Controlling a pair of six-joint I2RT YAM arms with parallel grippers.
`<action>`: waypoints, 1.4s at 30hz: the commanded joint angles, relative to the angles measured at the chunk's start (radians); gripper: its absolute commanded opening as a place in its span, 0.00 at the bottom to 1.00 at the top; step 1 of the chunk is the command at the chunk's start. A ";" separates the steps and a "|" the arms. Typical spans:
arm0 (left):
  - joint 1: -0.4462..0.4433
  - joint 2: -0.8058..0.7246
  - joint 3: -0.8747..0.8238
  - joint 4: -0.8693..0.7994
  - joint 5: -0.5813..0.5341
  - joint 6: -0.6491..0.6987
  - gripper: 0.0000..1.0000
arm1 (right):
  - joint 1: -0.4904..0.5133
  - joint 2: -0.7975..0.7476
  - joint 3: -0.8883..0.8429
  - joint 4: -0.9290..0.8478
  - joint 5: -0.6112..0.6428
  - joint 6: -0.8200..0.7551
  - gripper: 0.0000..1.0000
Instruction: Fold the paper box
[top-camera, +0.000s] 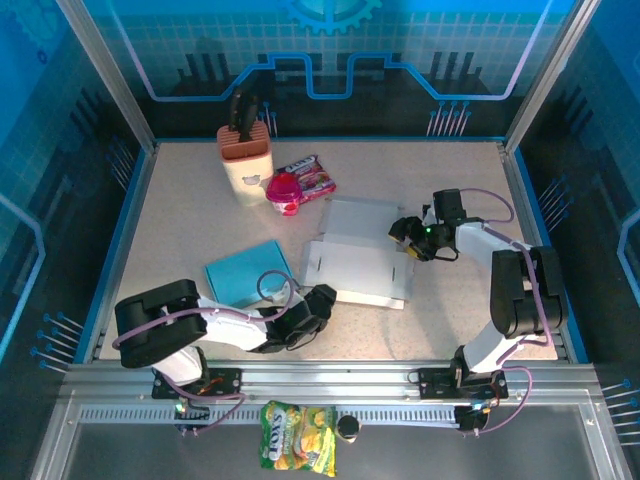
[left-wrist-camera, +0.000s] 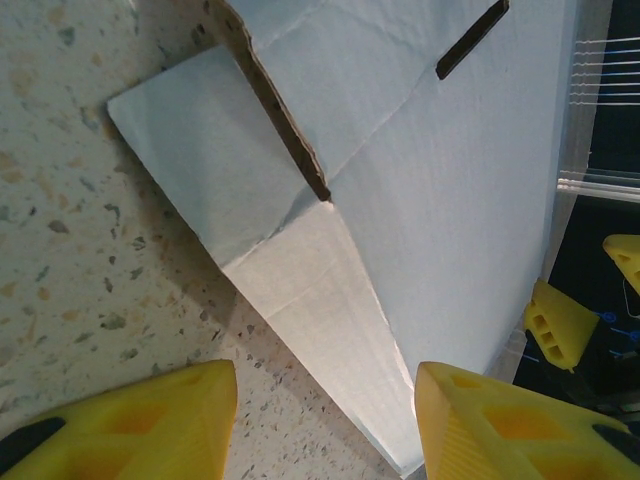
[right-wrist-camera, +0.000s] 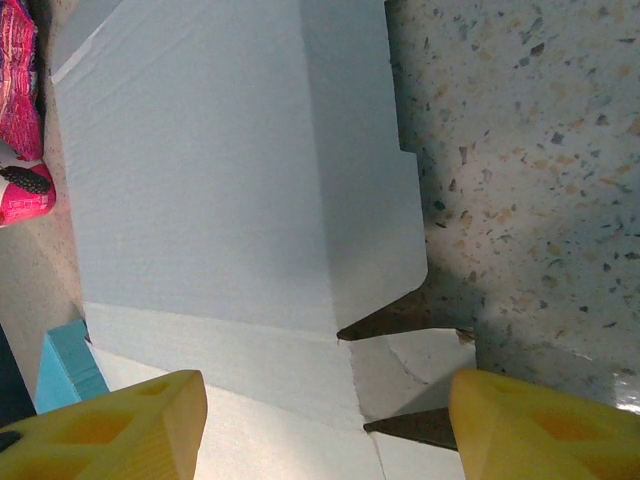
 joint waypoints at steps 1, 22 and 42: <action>0.019 0.042 0.024 -0.022 0.001 -0.021 0.50 | -0.011 -0.023 -0.012 -0.007 -0.026 -0.008 0.66; 0.052 0.110 0.001 0.185 -0.015 0.046 0.45 | 0.009 -0.068 -0.112 0.002 -0.067 0.022 0.66; 0.037 0.042 -0.007 0.391 -0.106 0.266 0.00 | -0.015 -0.444 -0.210 -0.115 0.089 0.111 0.65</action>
